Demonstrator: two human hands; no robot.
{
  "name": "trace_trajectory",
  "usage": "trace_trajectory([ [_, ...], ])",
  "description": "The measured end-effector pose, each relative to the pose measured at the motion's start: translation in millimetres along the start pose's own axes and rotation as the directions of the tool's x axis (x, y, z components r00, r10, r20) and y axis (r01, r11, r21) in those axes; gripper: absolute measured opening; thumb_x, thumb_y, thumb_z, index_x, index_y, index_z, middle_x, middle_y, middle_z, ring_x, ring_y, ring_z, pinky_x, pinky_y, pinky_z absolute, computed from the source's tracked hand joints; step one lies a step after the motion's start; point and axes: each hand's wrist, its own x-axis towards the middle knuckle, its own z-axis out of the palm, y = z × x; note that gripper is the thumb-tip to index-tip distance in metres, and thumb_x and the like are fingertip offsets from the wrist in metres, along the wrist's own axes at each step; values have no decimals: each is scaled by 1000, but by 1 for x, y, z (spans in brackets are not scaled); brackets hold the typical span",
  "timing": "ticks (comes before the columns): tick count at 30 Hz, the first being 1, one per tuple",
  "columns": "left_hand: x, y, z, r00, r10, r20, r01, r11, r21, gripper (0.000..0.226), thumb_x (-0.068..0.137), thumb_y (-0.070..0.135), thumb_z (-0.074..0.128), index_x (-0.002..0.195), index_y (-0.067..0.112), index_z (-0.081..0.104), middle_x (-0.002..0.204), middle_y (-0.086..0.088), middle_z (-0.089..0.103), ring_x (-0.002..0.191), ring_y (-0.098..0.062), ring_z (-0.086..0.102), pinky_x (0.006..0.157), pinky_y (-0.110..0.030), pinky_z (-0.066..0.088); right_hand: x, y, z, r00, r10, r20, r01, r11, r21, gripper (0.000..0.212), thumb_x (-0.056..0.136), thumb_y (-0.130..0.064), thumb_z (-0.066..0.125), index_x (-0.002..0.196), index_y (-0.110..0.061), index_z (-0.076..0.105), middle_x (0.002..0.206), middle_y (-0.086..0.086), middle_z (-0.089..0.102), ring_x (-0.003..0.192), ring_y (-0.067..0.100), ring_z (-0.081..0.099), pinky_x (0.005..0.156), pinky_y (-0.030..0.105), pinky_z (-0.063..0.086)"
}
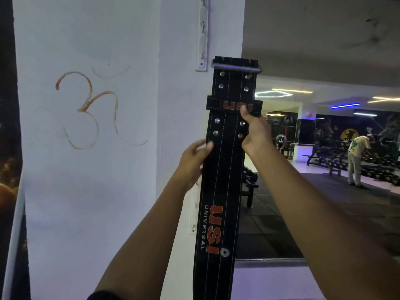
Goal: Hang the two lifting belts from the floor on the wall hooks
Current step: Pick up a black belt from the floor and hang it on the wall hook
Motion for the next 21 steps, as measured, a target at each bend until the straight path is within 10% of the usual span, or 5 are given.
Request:
trace_trajectory([
  [4, 27, 49, 24, 997, 79, 6, -79, 993, 89, 37, 87, 33, 62, 117, 12, 60, 111, -8, 69, 98, -22, 68, 81, -36, 58, -7, 3, 0, 999, 6, 47, -7, 999, 36, 10, 83, -19, 68, 92, -17, 65, 85, -6, 65, 78, 12, 63, 61, 25, 51],
  [10, 41, 46, 35, 981, 159, -113, -160, 987, 2, 23, 82, 17, 68, 105, 15, 64, 111, -11, 69, 105, -29, 66, 92, -51, 52, -11, 4, -12, 983, -88, 161, 93, 995, -23, 23, 86, -21, 64, 108, -13, 64, 102, 4, 66, 94, 18, 63, 69, 26, 51],
  [15, 42, 55, 39, 971, 192, -142, -204, 977, -68, 14, 85, 10, 64, 98, 14, 62, 93, -1, 68, 88, -18, 67, 69, -27, 56, -30, 49, -53, 972, 80, 220, -23, 968, -251, 53, 87, -19, 62, 137, -15, 44, 145, 8, 47, 132, 23, 45, 113, 48, 33],
  [21, 43, 58, 39, 970, 204, -131, -213, 975, -58, 14, 85, 10, 64, 97, 16, 62, 94, 0, 68, 87, -17, 67, 64, -25, 54, -45, 88, -81, 949, 157, 275, -100, 973, -209, 26, 85, -17, 64, 112, -14, 64, 128, 13, 63, 123, 27, 56, 110, 53, 37],
])
